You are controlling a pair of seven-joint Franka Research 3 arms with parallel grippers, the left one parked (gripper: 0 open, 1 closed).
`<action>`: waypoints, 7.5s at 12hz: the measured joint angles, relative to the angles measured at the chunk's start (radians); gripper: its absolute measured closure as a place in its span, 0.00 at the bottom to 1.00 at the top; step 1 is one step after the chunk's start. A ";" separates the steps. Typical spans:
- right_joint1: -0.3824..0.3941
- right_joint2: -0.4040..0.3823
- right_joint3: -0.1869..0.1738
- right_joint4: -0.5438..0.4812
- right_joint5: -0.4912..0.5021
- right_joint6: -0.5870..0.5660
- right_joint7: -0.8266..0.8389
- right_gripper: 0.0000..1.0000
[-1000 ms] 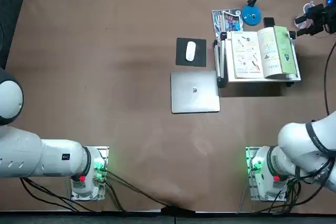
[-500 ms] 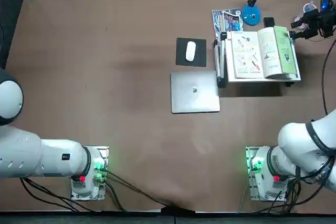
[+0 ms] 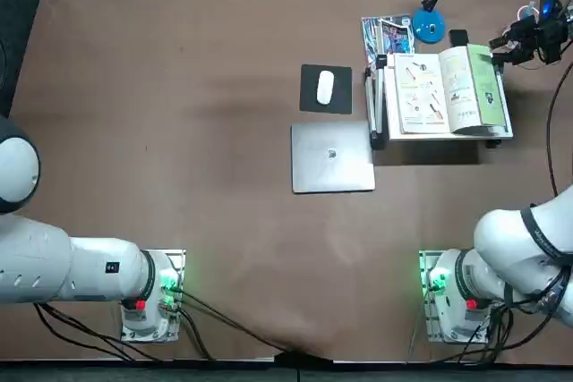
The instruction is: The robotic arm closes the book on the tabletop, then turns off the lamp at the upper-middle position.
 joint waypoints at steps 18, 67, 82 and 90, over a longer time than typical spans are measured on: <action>-0.024 0.037 -0.011 0.001 0.008 0.002 -0.062 0.29; 0.774 -0.167 0.010 0.111 -0.594 0.050 0.787 0.86; 0.836 -0.142 0.009 0.172 -0.788 -0.017 0.855 0.63; 0.776 -0.121 -0.005 0.381 -0.628 -0.029 0.848 0.37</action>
